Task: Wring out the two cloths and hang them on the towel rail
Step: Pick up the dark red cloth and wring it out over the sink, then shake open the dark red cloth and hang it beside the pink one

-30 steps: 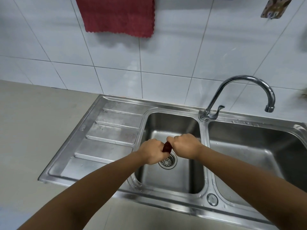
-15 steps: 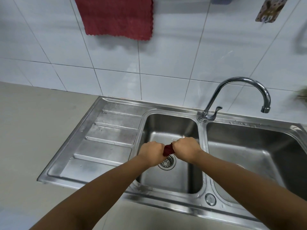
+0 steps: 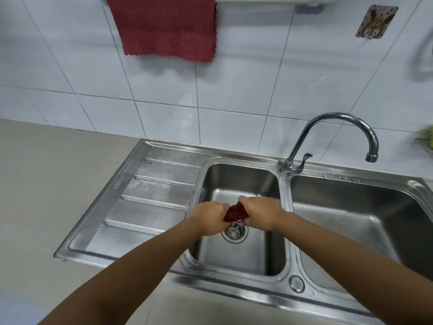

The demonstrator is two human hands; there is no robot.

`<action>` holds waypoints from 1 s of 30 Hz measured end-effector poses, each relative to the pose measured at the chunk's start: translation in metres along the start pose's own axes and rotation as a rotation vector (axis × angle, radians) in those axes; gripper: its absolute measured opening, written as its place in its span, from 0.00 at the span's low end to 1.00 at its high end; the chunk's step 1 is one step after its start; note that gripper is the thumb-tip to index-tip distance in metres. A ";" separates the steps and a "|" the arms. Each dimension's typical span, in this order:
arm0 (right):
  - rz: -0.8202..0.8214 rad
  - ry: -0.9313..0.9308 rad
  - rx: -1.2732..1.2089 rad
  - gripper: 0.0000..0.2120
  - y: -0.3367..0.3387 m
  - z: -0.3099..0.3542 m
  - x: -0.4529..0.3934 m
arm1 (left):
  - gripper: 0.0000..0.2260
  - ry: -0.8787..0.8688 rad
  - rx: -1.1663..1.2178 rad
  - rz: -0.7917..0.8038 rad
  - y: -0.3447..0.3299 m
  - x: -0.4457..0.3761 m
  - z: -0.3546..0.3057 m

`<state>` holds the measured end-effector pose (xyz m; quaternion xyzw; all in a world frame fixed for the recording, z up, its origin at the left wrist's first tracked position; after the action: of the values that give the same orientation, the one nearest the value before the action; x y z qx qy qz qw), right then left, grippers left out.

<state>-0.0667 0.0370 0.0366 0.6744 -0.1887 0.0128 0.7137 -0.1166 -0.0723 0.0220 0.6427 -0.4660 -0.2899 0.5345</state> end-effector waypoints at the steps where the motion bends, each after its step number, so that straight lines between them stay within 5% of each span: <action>1: 0.096 -0.031 -0.155 0.21 -0.002 -0.005 0.000 | 0.18 0.002 0.046 0.013 -0.001 0.002 0.004; 4: 0.351 -0.126 -0.652 0.23 -0.002 -0.013 0.005 | 0.22 0.049 0.273 0.026 -0.001 0.010 0.015; 6: 0.364 -0.187 -0.784 0.19 0.005 -0.017 0.007 | 0.22 0.076 0.408 -0.027 0.002 0.017 0.019; 9: 0.331 -0.177 -0.841 0.12 0.017 -0.018 0.008 | 0.21 0.102 0.426 -0.113 0.008 0.020 0.020; 13: 0.221 -0.076 -0.837 0.11 0.033 -0.014 0.006 | 0.05 0.111 0.376 -0.281 0.023 0.027 0.020; 19: -0.123 -0.116 -0.741 0.02 0.061 -0.020 0.004 | 0.02 0.207 0.578 -0.458 0.033 0.040 0.039; 21: -0.181 -0.108 -0.724 0.06 0.072 -0.017 0.008 | 0.10 0.201 0.728 -0.445 0.035 0.042 0.040; 30: 0.069 -0.078 -1.009 0.07 0.085 0.002 0.007 | 0.10 0.136 0.884 -0.369 0.038 0.026 0.012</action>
<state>-0.0840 0.0412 0.1205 0.2391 -0.2201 -0.0816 0.9422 -0.1282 -0.1005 0.0582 0.8978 -0.3867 -0.1114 0.1789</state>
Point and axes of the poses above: each hand's wrist, its own x-axis away from the middle knuckle, its own y-axis out of the back of the hand, z = x × y, the point moved 7 cm from there along -x, towards the middle knuckle, and after that the axes turned 13 degrees about -y, right-handed, at the moved point
